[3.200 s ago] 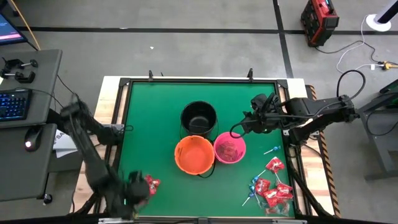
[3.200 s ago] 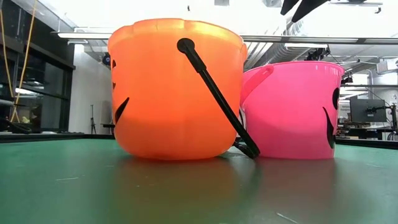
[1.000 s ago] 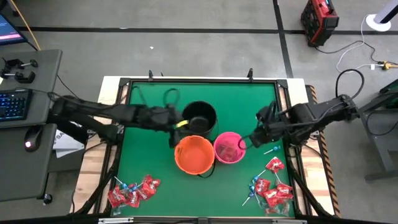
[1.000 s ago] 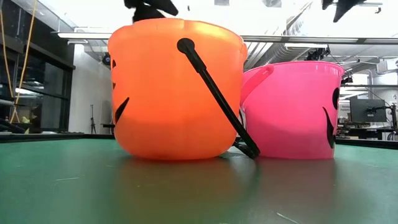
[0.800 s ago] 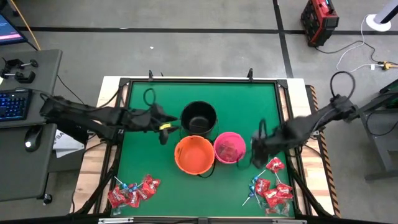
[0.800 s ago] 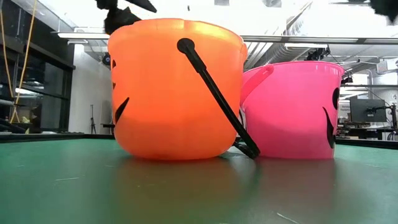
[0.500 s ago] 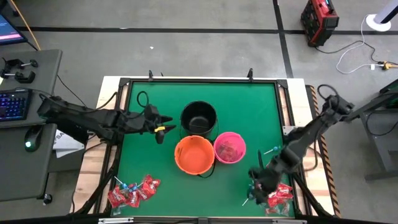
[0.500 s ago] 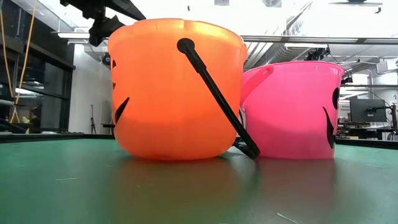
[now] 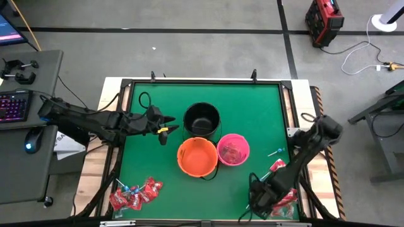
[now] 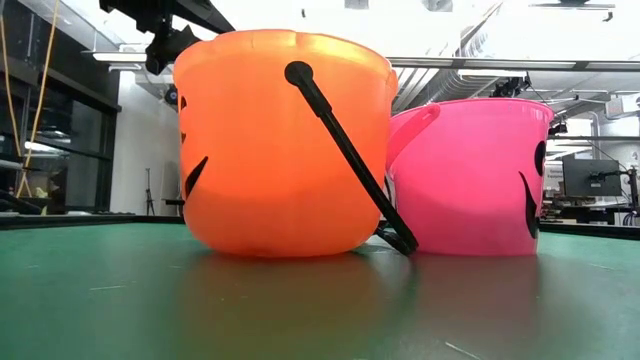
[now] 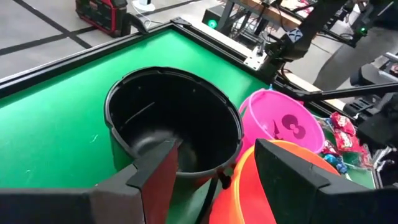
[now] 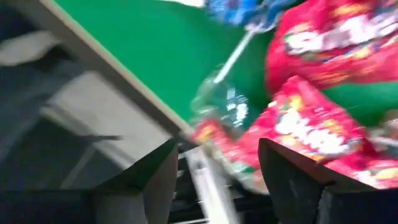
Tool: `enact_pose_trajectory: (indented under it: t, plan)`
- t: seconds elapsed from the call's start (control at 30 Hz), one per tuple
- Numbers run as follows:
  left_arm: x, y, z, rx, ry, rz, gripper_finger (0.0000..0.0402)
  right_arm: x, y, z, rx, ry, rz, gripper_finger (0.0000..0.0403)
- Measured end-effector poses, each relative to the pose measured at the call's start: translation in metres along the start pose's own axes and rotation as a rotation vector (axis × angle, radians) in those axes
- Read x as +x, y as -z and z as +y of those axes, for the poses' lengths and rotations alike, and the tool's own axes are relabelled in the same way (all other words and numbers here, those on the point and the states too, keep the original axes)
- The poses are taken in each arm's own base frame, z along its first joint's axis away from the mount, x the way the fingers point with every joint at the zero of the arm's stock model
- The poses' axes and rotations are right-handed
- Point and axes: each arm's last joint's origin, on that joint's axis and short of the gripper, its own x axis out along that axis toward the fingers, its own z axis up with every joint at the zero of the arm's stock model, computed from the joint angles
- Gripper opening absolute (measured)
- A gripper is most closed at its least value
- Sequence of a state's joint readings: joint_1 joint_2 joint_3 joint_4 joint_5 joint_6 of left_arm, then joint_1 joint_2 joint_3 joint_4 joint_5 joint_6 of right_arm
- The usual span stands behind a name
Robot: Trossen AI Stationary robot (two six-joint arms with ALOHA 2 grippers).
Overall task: Sort candy by brand, put in halloween buckets
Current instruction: Put the blue gummy into the pink bucket
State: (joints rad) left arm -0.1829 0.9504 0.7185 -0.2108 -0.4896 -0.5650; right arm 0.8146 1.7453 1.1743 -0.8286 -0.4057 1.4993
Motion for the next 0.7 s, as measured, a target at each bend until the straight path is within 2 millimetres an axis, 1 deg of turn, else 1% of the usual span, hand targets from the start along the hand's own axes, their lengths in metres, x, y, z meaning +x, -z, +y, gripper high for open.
enact_pose_trajectory:
  t: [0.07, 0.2, 0.27, 0.43, 0.6, 0.7]
  plan:
    - [0.000, 0.000, 0.000, 0.000, 0.000, 0.000, 0.0204, 0.006, -0.002, 0.006, -0.036, 0.035, 0.002, 0.0215]
    - [0.000, 0.000, 0.000, 0.000, -0.001, 0.000, 0.0204, 0.016, -0.006, 0.019, -0.090, 0.047, 0.004, 0.0215]
    - [0.000, 0.000, 0.000, 0.001, -0.001, 0.000, 0.0204, 0.022, -0.009, 0.021, -0.098, 0.067, 0.007, 0.0215]
    - [0.000, 0.000, 0.000, 0.001, -0.001, 0.001, 0.0204, 0.036, -0.014, 0.019, -0.090, 0.142, 0.031, 0.0215]
    - [0.000, 0.000, 0.000, 0.002, -0.002, 0.002, 0.0204, 0.045, -0.018, 0.017, -0.108, 0.178, 0.047, 0.0214]
    - [0.000, 0.001, 0.000, 0.004, -0.004, 0.005, 0.0204, 0.047, -0.018, 0.017, -0.126, 0.185, 0.060, 0.0194]
